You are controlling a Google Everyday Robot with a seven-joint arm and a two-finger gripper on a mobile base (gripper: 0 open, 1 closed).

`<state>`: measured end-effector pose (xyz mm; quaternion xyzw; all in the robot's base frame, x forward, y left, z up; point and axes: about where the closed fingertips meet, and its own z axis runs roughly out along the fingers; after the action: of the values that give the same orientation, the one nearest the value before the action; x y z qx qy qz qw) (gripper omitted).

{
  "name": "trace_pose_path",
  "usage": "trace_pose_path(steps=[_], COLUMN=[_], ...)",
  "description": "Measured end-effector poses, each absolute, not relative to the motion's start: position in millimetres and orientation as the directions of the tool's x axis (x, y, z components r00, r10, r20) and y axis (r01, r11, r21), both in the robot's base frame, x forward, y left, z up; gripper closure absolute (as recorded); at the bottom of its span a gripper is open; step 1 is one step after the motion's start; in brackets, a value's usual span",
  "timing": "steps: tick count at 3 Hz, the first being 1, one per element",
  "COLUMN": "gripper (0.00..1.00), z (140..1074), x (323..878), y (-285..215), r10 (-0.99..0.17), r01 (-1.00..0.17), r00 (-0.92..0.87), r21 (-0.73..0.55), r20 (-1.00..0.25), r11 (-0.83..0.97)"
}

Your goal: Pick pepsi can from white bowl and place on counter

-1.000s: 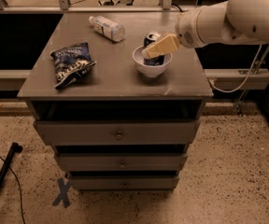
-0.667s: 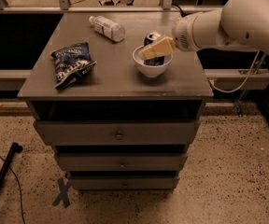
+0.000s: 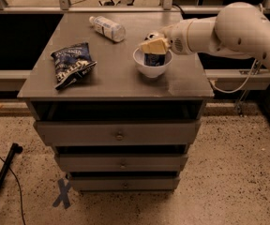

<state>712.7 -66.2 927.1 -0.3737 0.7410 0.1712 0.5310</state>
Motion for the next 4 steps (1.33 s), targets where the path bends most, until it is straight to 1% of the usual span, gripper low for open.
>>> trace_pose_path(steps=[1,2,3,4], gripper=[0.61,0.84,1.0,1.0], z=[933,965,1007,1043], x=[716,712,710,732], y=[-67,-63,-53,-55], r10=[-0.343,-0.332,-0.341,-0.355], r01=[-0.732,-0.732,-0.739,-0.72], r00=[-0.144,-0.088,-0.009,0.043], r21=[-0.134,-0.165,-0.224,-0.276], r20=[-0.928,-0.939,-0.94,-0.934], r11=[0.668,0.661,0.636,0.637])
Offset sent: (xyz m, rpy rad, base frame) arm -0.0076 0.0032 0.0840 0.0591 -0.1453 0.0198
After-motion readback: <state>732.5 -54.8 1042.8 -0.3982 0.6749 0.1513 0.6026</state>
